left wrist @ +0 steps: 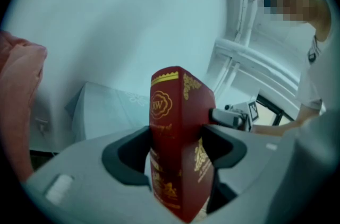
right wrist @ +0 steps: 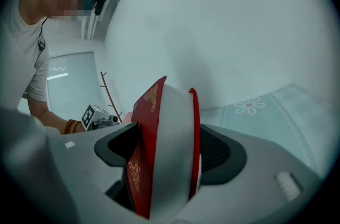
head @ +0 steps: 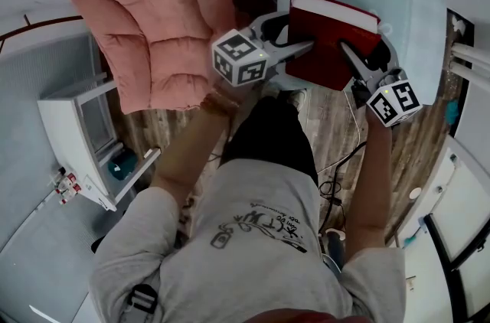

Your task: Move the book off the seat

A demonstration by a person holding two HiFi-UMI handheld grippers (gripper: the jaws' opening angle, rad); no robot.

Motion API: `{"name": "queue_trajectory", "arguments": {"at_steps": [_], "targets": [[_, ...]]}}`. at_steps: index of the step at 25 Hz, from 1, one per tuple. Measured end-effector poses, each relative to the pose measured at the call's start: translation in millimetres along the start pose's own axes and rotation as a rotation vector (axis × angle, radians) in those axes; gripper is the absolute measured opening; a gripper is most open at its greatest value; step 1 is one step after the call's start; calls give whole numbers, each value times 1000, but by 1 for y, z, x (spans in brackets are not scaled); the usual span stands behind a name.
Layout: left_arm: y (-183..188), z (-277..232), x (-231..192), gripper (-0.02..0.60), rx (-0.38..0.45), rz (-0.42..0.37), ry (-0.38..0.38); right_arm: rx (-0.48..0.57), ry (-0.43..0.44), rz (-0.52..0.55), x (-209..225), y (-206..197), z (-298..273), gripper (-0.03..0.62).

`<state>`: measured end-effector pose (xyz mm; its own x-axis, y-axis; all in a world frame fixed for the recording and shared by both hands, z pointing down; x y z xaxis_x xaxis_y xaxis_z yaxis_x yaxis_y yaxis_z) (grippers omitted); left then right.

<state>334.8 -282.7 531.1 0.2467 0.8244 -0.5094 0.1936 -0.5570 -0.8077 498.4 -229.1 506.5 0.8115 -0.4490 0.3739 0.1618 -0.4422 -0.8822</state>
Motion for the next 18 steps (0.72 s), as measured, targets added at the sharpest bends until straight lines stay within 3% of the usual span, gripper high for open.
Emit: {"name": "queue_trajectory", "arguments": {"at_steps": [11,18], "targets": [[-3,-41,-70,318,49,58,102,-46,-111,-69,74,-9,-54,370],[-10,-57,-86,321,30,31,151,-78,-184,-125,99,-23,-64,371]]}}
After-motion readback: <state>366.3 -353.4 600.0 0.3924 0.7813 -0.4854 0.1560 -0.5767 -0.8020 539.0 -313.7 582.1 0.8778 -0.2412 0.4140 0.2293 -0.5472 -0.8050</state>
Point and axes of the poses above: the fingertips, and each gripper's own axes: z backward along the fingers, x to its right, y out of its top, the point moved 5 cm from there along z, backward along the fingers, and after that the axes turned 6 degrees about -x, right-handed, at the moved point
